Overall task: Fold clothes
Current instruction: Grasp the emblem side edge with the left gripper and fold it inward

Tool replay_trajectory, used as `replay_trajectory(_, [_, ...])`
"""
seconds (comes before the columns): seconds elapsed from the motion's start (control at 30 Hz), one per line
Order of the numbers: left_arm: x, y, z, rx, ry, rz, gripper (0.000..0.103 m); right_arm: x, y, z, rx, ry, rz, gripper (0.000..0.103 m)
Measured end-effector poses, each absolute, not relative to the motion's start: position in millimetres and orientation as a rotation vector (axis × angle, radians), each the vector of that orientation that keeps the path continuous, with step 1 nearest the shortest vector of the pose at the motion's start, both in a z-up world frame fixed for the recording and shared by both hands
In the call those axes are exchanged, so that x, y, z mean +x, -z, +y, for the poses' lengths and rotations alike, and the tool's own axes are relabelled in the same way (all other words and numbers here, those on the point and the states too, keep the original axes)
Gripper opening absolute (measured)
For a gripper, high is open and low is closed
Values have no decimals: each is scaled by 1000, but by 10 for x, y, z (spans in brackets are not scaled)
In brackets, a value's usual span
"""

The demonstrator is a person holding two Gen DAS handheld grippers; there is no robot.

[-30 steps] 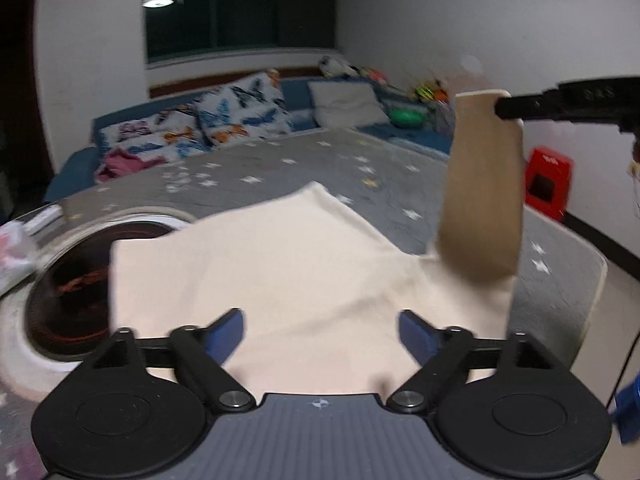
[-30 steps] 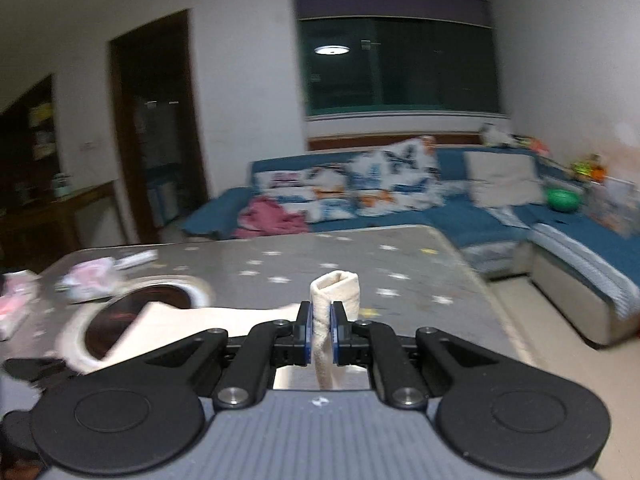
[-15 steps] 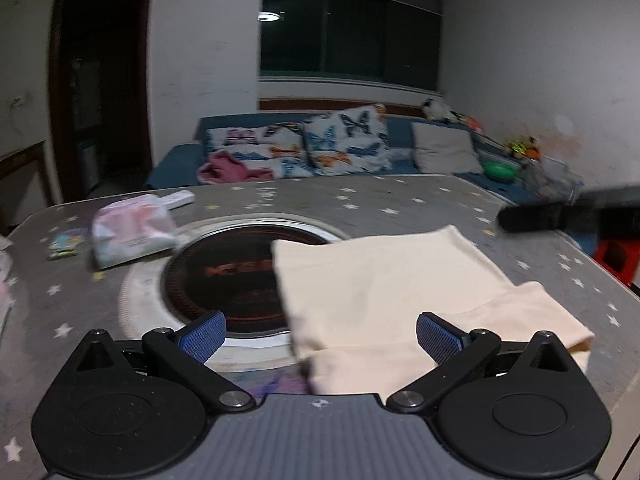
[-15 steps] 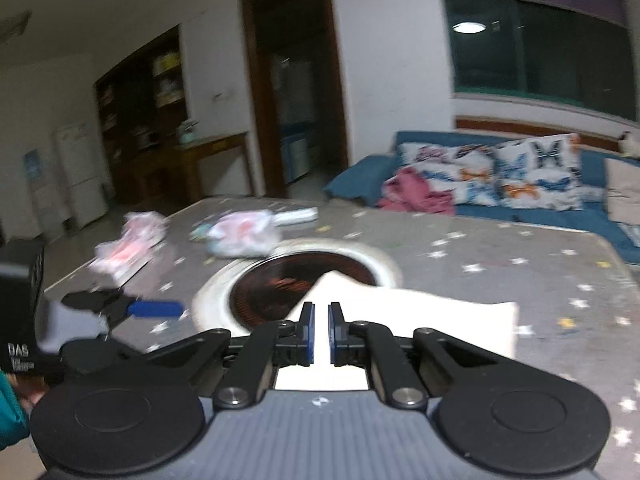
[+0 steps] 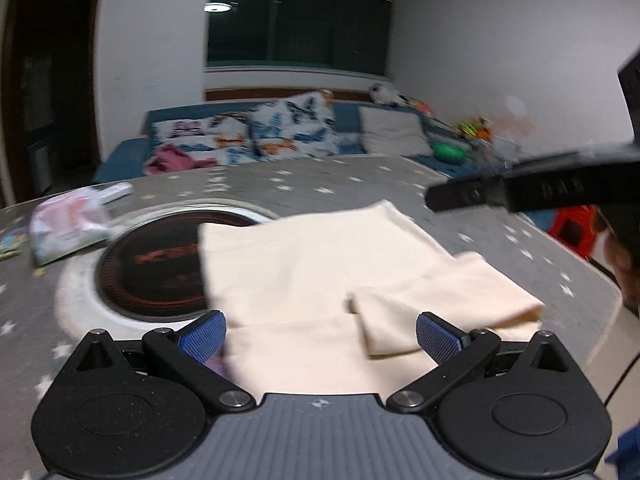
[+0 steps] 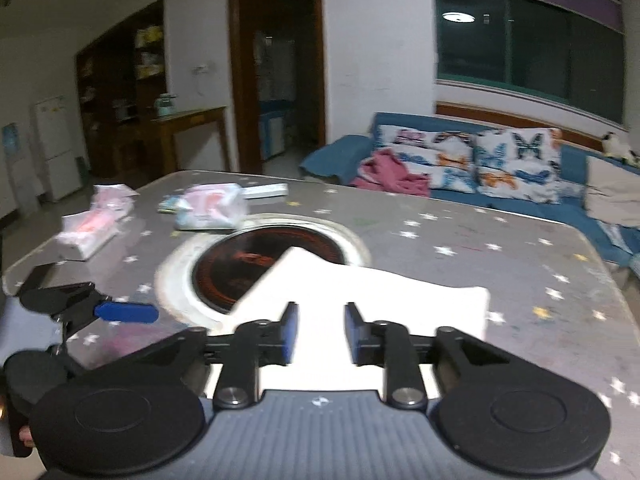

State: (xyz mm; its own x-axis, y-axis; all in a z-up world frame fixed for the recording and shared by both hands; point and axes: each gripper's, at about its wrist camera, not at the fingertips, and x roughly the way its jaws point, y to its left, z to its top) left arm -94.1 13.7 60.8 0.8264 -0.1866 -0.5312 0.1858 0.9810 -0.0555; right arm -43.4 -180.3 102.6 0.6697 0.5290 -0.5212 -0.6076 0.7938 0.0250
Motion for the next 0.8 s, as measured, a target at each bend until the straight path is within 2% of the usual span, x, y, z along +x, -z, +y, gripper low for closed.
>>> replay_trajectory(0.17, [-789,-519,-174,30,279,610,82,-435,-1007,-2143,-164,-563,532,44])
replay_trajectory(0.2, [-750,-492,-215,33,282,625,72,-436,-1002,-2211,-163,-548,532,45])
replay_trajectory(0.27, [-662,-431,-270,24,282,663,63,-448,-981,-2336,-164,-524,536,45])
replay_trajectory(0.33, [-587,-379,-289,8,276,701,45,-476,-939,-2438,-167,-509,548,48])
replay_trajectory(0.47, [-507,-300,-302,0,253,745,33,-530,-847,-2616,-174,-483,574,49])
replay_trajectory(0.57, [-508,-303,-306,16,240,742,13,-561,-750,-2660,-187,-486,601,50])
replay_trajectory(0.63, [-498,-331,-284,7,238,743,7,-582,-686,-2688,-195,-488,619,53])
replay_trajectory(0.7, [-499,-389,-266,-3,238,734,6,-603,-621,-2717,-203,-489,637,54])
replay_trajectory(0.8, [-510,-573,-267,-6,242,686,6,-640,-529,-2741,-220,-495,659,71])
